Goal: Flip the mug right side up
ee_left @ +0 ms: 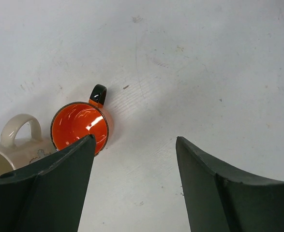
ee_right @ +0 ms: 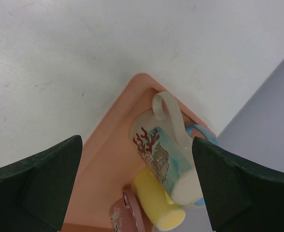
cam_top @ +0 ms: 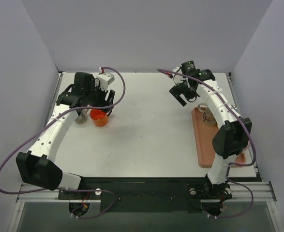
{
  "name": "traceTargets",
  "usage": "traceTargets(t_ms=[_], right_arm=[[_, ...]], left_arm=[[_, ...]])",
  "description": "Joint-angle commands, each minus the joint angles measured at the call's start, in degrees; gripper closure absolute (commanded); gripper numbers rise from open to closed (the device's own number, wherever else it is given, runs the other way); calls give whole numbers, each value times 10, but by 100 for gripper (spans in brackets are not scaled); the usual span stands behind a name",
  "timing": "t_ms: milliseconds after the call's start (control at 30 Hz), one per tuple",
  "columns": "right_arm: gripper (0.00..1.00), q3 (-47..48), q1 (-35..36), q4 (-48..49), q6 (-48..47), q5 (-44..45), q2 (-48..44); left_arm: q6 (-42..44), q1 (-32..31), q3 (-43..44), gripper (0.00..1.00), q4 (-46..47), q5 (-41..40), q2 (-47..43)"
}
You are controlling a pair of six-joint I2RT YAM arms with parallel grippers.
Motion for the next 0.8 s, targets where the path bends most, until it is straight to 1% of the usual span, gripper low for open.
traceTargets(t_ms=[0,100,200,333,500,600,667,700,733,767], right_arm=[[10,72,-41,-128,8,-10,78],[10,96,-60,-138,12,6,133],[10,108,-71,-137,4,36,168],[10,127,-85,-142,-4,53,209],[11,132,-103,-149,-14,48,246],[15,136,-110,-164,-23,34,262],[26,137,-114,-180,-23,31,269],[38,138,-117,-193,-23,29,274],[46,138,-119,-196,-22,29,274],[56,135,-121,-200,-21,28,272]], left_arm=[[5,2,-26,23,39,39,-11],[4,2,-34,23,44,52,-19],[5,1,-42,23,48,64,-21],[5,1,-49,23,51,71,-23],[5,0,-51,23,54,78,-26],[5,0,-51,23,53,83,-28],[4,0,-53,23,55,81,-30],[4,0,-54,23,56,81,-32],[4,0,-54,22,56,81,-32],[4,0,-55,23,58,81,-34]])
